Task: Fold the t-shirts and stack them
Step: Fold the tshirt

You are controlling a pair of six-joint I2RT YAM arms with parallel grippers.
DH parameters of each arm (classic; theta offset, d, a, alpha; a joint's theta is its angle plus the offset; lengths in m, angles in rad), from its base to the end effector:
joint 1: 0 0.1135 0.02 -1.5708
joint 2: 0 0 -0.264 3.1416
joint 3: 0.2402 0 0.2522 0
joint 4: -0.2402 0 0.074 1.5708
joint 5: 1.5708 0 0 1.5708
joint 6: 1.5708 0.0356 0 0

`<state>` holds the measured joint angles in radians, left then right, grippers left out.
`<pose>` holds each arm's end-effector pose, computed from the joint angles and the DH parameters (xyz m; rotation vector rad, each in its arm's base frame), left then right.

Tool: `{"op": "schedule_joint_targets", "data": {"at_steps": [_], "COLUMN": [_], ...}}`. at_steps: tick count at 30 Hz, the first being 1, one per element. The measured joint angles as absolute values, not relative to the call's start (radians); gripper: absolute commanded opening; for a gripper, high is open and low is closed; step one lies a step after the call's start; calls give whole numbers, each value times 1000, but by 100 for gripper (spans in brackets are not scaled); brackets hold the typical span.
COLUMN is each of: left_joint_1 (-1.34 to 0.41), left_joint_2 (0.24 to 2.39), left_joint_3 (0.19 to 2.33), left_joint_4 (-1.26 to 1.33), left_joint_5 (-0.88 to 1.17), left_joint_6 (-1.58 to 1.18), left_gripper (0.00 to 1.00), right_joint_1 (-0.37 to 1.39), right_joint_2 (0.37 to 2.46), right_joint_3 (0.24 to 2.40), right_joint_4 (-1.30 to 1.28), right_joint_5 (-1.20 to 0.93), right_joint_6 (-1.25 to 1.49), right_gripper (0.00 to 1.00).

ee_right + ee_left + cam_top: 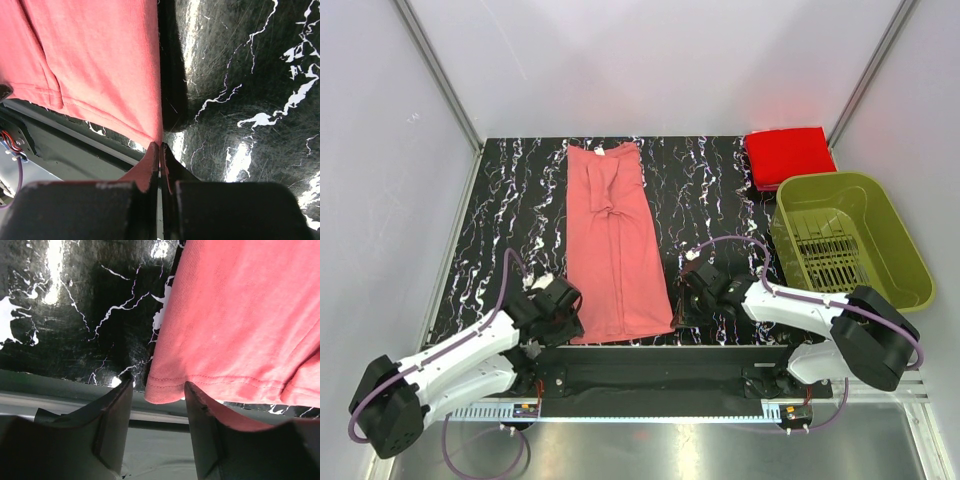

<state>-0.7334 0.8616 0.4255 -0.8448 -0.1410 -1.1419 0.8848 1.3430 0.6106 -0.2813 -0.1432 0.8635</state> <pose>0.0975 -0.0811 0.1601 -0.6067 2.7842 -0.2163 0.1483 0.1892 0.1588 -0.0871 2.7964 0.7423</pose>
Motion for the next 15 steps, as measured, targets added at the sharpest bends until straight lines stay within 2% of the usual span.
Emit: {"op": "schedule_joint_targets", "data": {"at_steps": [15], "left_joint_1": [-738], "left_joint_2": [831], "left_joint_3": [408], "left_joint_4": [-828], "left_joint_5": [-145], "left_joint_6": [-1160], "left_gripper": [50], "right_joint_1": [885], "right_joint_2": [1342], "right_joint_3": [607], "right_joint_4": [-278], "right_joint_5": [-144], "right_joint_6": [860], "right_gripper": [0]}}
